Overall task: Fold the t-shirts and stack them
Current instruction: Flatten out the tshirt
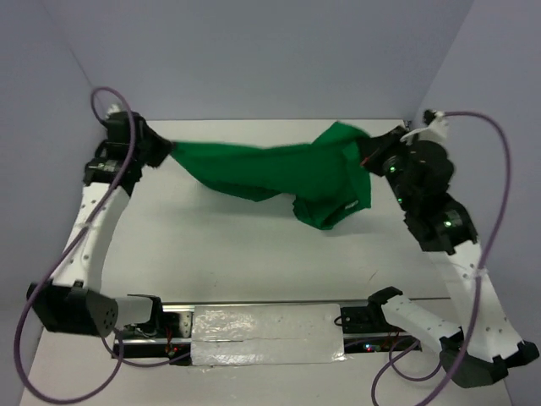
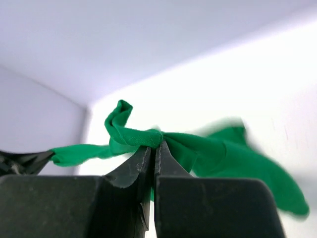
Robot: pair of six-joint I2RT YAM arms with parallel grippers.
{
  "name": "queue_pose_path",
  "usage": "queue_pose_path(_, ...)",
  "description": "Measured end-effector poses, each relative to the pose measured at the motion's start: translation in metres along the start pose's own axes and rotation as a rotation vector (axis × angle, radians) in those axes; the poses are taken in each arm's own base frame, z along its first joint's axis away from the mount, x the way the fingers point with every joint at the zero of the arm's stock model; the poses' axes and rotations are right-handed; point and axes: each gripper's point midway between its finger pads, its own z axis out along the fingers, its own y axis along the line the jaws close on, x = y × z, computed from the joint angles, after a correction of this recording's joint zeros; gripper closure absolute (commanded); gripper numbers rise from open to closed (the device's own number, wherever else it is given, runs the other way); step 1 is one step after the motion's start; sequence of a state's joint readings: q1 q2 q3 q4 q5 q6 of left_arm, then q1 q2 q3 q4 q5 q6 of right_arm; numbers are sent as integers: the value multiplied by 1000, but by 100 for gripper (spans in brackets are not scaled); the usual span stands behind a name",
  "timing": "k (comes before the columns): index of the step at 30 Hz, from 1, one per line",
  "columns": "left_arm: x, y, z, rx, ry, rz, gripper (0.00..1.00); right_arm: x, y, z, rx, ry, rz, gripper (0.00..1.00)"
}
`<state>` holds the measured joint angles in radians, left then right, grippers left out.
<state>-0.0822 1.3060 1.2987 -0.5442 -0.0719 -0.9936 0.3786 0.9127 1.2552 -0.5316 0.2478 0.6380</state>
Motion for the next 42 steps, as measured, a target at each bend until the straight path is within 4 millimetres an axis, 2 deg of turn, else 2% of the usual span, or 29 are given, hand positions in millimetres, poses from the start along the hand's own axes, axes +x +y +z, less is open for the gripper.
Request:
queue_pose_path(2,-44,-54,-54,170,-130,18,100,-57,31,-26,-80,-133,-10,100)
queue_pose_path(4,-74,-90,-114,312,-238,36,100,-96,50,-55,-141,-232,-19,100)
queue_pose_path(6,-90,-111,-169,420,-315,57,100,-121,60,-80,-183,-302,-37,100)
queue_pose_path(9,-97,-122,-223,518,-372,75,100,-146,68,-119,-243,-383,-63,100)
queue_pose_path(12,-93,-126,-257,583,-384,101,100,-168,77,-157,-302,-452,-88,100)
queue_pose_path(16,-86,-131,-287,644,-365,122,100,-191,88,-204,-381,-526,-119,100)
queue_pose_path(19,-81,-135,-308,695,-355,138,100,-200,94,-234,-442,-562,-138,100)
queue_pose_path(22,-78,-136,-323,730,-353,148,100,-204,99,-250,-482,-583,-154,100)
queue_pose_path(24,-76,-135,-329,740,-358,150,100,-204,99,-250,-479,-586,-170,100)
queue_pose_path(26,-74,-131,-322,727,-351,148,100,-200,96,-238,-453,-572,-191,100)
queue_pose_path(28,-69,-124,-298,680,-322,142,100,-191,91,-213,-403,-542,-223,100)
queue_pose_path(30,-60,-109,-257,596,-275,131,100,-177,85,-174,-335,-480,-261,100)
queue_pose_path(32,-45,-86,-203,474,-204,118,100,-156,79,-126,-271,-401,-304,100)
queue_pose_path(35,-17,-41,-125,271,-92,102,100,-105,63,-33,-165,-228,-376,100)
queue_pose_path(37,5,-8,-75,137,-14,98,100,-62,45,29,-98,-94,-417,100)
queue_pose_path(40,31,32,-22,-19,79,98,100,14,7,117,4,121,-463,100)
queue_pose_path(42,40,49,7,-86,117,96,100,62,-21,164,67,245,-484,100)
